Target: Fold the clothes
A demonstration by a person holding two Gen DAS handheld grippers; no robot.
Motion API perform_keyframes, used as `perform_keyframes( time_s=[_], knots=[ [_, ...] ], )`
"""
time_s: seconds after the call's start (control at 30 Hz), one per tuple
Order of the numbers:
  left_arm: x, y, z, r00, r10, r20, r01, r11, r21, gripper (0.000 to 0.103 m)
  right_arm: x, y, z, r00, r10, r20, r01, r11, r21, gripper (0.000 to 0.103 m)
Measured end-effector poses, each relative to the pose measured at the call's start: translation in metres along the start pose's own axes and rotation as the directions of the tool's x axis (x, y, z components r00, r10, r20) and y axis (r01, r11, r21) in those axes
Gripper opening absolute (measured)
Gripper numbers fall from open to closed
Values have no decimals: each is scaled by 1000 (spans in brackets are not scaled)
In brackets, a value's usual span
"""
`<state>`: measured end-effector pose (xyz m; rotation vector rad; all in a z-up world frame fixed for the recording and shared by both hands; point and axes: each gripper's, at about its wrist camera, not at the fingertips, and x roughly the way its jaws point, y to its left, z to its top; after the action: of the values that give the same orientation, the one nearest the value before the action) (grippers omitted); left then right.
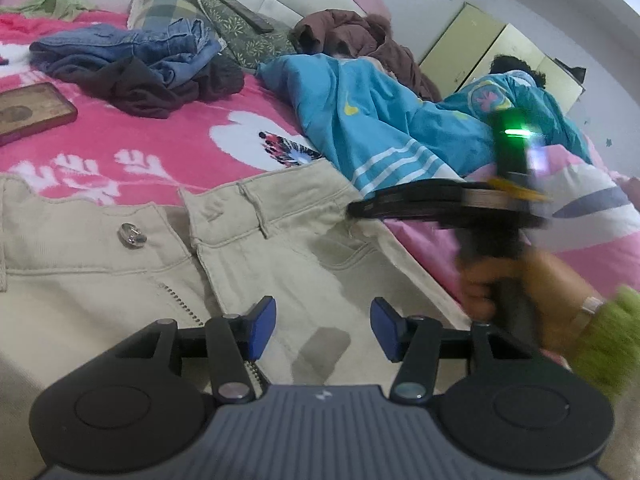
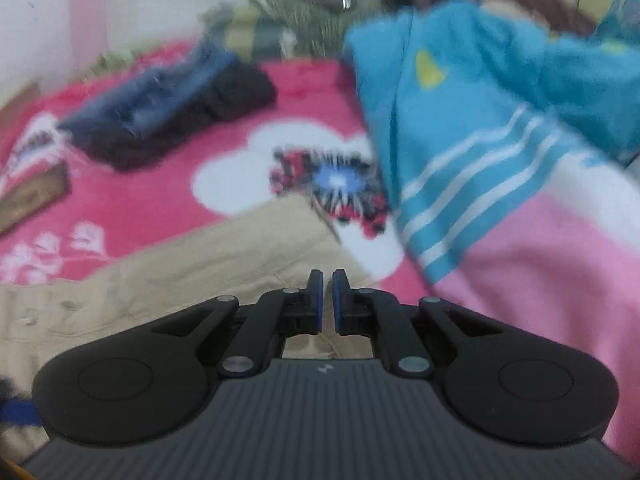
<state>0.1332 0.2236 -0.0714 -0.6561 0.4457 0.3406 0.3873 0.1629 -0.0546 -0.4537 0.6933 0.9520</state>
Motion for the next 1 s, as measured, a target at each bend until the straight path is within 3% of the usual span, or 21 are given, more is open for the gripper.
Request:
perform_keyframes(
  time_s=[0.1,0.2,0.33,0.43,0.53,0.63,0.8,1.0],
  knots=[
    [1,1,1,1000,7,1,-7,1000,-6,53,28,-14,6,997,-80,-8,80,992,93,4],
    [1,3,1,1000,3,-3,-3,1000,-13,53,9,-34,13,978,-209,22,200,958,205,8],
    [-3,2,2,1000,-7,12,8,1000,-25,54,-86,-60,-8,974,-196,114,160,950,269,9],
    [-9,-2,3,999,-21,44,21,1000,-2,55,-178,-70,-47,959,-231,161,181,944,275,17],
    [-15,-11,1,996,-70,62,68,997,36,56,-258,-75,-99,935,-322,146,268,915,302,23],
    [-15,-22,-5,988,-154,24,151,984,90,56,-311,-85,-158,916,-394,82,340,867,365,23],
    [-5,-41,-22,975,-207,-80,219,959,178,56,-323,-101,-243,898,-437,-47,413,800,436,24],
    [9,-38,-28,985,-138,-108,156,970,187,55,-284,-113,-280,877,-470,-99,474,814,336,34]
  ],
)
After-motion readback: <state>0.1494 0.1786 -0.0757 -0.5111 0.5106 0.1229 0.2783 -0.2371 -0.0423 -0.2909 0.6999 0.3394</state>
